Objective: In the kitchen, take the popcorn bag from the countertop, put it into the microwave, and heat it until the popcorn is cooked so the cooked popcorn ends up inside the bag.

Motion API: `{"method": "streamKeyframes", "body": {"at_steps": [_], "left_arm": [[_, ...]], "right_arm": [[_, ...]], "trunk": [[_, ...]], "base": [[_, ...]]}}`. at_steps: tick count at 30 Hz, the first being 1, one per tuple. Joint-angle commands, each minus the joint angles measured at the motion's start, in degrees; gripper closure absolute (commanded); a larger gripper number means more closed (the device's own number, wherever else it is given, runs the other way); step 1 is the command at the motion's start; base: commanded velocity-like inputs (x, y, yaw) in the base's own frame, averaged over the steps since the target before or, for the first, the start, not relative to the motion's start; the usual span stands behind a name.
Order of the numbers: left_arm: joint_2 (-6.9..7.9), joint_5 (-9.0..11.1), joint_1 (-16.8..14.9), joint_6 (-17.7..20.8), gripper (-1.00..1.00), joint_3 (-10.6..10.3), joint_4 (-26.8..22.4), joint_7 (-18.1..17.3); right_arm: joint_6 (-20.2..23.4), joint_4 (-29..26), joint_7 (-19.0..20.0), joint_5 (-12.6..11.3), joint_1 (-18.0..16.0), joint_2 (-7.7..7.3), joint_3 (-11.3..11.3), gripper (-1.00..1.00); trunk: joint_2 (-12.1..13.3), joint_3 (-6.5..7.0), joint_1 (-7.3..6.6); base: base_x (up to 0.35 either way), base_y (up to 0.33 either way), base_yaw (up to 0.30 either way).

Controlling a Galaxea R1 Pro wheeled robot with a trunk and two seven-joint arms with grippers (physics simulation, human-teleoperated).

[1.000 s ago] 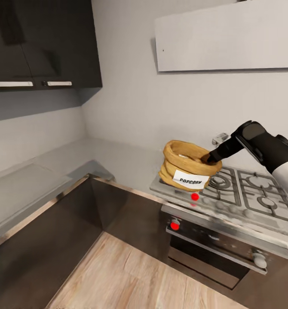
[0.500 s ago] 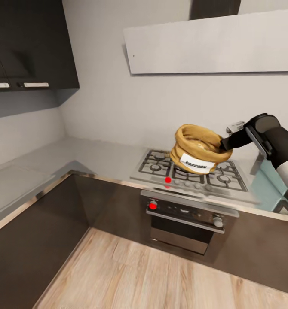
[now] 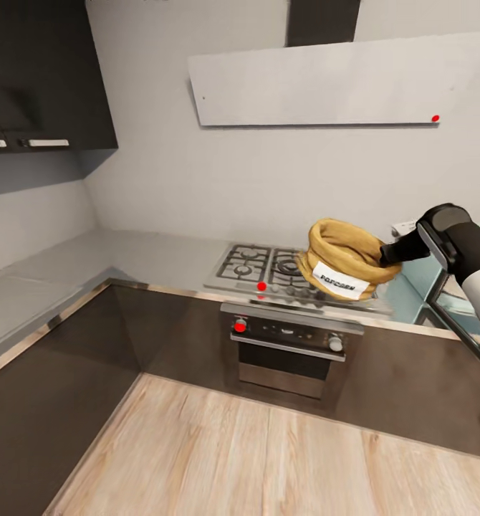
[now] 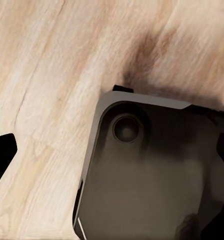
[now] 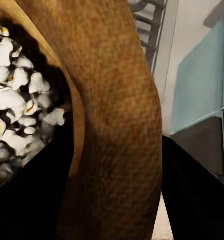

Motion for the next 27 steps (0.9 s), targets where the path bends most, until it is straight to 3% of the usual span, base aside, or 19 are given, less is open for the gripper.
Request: {"method": "streamKeyframes", "body": {"at_steps": [1, 7, 9, 11, 13, 14, 15, 17, 21, 24, 26, 27], "left_arm": [[-0.03, 0.1, 0.0, -0.1, -1.00, 0.1, 0.0, 0.0], [-0.04, 0.1, 0.0, -0.1, -1.00, 0.1, 0.0, 0.0], [-0.04, 0.0, 0.0, -0.1, -1.00, 0.1, 0.0, 0.0], [-0.04, 0.0, 0.0, -0.1, -1.00, 0.1, 0.0, 0.0], [-0.08, 0.0, 0.0, -0.1, -1.00, 0.1, 0.0, 0.0], [-0.12, 0.0, 0.0, -0.1, -1.00, 0.1, 0.0, 0.0], [-0.14, -0.1, 0.0, -0.1, -1.00, 0.1, 0.0, 0.0], [-0.21, -0.2, 0.0, -0.1, -1.00, 0.1, 0.0, 0.0], [-0.17, -0.3, 0.0, -0.2, -1.00, 0.1, 0.0, 0.0], [0.00, 0.0, 0.0, -0.2, -1.00, 0.3, 0.0, 0.0], [0.03, 0.0, 0.0, -0.3, -1.00, 0.4, -0.1, 0.0], [0.04, 0.1, 0.0, -0.3, -1.00, 0.4, -0.2, 0.0]], "right_arm": [[0.2, 0.2, -0.5, -0.4, -0.1, -0.07, 0.4, 1.00], [0.2, 3.2, -2.1, -0.4, -0.1, -0.01, 0.4, 1.00], [0.2, 5.9, -2.2, -0.4, -0.1, 0.66, 0.3, 1.00], [0.2, 9.0, -2.2, -0.4, -0.1, 2.87, 0.2, 1.00], [0.2, 10.2, -2.4, -0.4, -0.1, 6.11, -0.2, 1.00], [0.2, 10.5, -5.1, -0.4, -0.1, 8.24, -1.8, 1.00], [0.2, 10.5, -6.5, -0.4, -0.1, 8.61, -3.7, 1.00], [0.2, 10.6, -13.7, -0.4, 0.2, 9.32, -12.1, 1.00], [0.2, 10.5, -31.5, -0.4, 0.6, 15.79, -29.6, 1.00], [0.2, 10.6, -48.3, -0.5, 0.6, 20.13, -45.8, 1.00], [0.2, 10.6, -57.4, -0.6, 0.6, 21.61, -55.2, 1.00], [0.2, 10.6, -60.9, -0.6, 0.6, 21.89, -58.7, 1.00]], "trunk": [[-0.1, -0.07, -0.03], [-0.1, -0.07, -0.03], [-0.1, -0.07, -0.03], [-0.1, -0.07, -0.03], [-0.1, -0.07, -0.03], [-0.1, -0.07, -0.03], [-0.1, -0.07, -0.03], [-0.1, -0.07, -0.03], [-0.1, -0.07, -0.03], [-0.1, -0.07, -0.03], [-0.1, -0.07, -0.03], [-0.1, -0.07, -0.03]], "base": [[-0.314, -0.013, 0.000], [-0.315, -0.061, 0.000], [-0.315, -0.071, 0.000], [-0.315, -0.071, 0.000], [-0.316, -0.071, 0.000], [-0.316, -0.071, 0.000], [-0.316, -0.071, 0.000], [-0.316, -0.071, 0.000], [-0.317, -0.038, 0.000], [-0.319, -0.004, 0.000], [-0.135, -0.001, 0.000], [-0.047, 0.000, 0.000]]}}
